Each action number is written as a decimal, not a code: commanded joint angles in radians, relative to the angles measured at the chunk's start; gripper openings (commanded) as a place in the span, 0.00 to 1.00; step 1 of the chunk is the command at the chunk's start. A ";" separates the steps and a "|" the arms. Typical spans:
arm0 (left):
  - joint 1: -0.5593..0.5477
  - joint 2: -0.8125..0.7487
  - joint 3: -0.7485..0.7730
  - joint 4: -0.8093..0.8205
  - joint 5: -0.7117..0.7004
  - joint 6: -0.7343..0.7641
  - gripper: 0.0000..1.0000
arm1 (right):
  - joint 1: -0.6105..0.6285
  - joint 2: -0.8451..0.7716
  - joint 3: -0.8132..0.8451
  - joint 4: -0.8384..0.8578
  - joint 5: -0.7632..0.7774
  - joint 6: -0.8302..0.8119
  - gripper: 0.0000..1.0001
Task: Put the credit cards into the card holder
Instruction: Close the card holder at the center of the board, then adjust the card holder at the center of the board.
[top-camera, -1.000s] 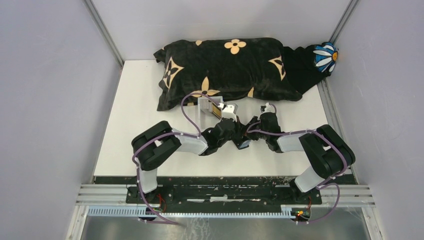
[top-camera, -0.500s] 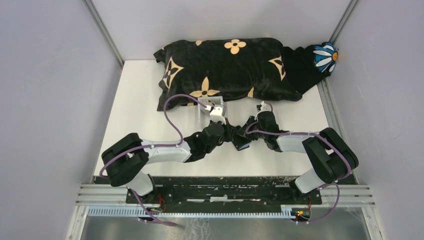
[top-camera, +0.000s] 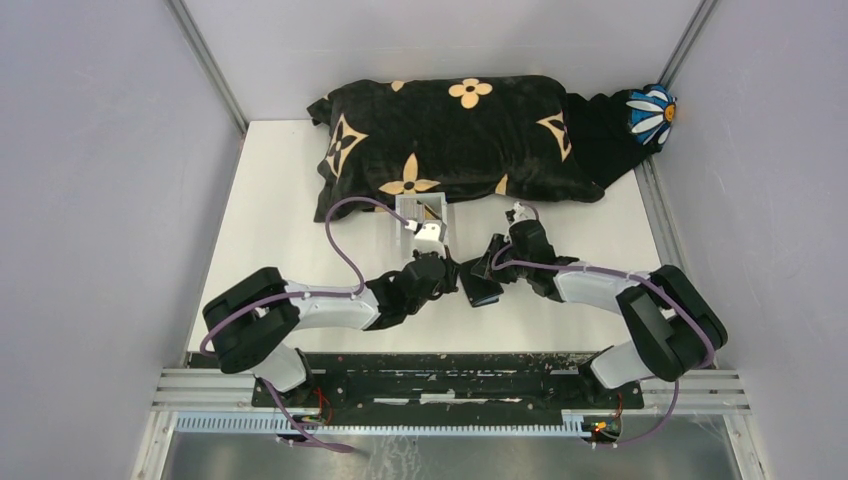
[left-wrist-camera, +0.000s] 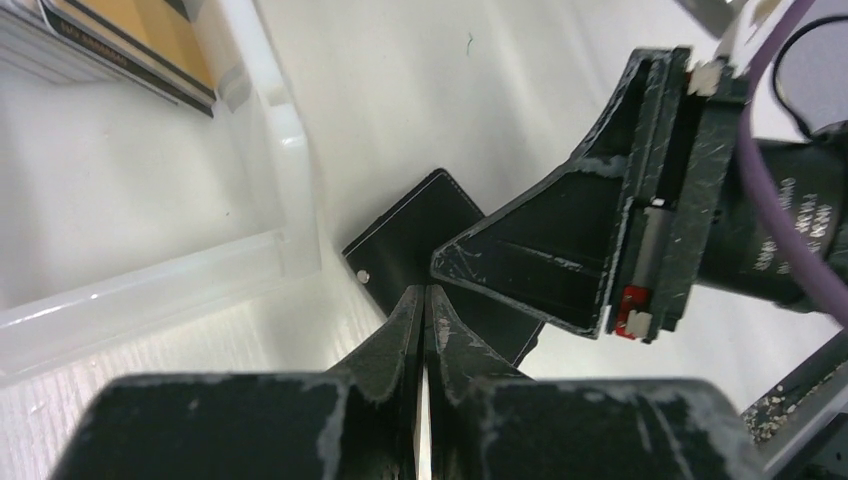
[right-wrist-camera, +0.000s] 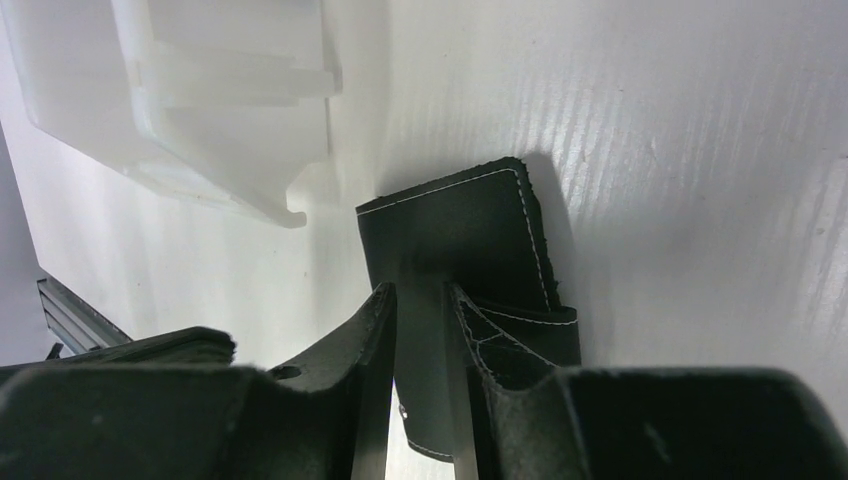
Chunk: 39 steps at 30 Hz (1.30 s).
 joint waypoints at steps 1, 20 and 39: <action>-0.010 -0.031 -0.024 0.011 -0.048 -0.042 0.09 | 0.013 -0.051 0.065 -0.048 -0.013 -0.038 0.30; -0.024 0.161 -0.028 0.028 -0.011 -0.083 0.08 | 0.018 -0.185 0.190 -0.503 0.417 -0.212 0.19; -0.021 0.318 0.082 0.034 0.003 -0.071 0.08 | 0.020 0.018 0.165 -0.412 0.352 -0.204 0.01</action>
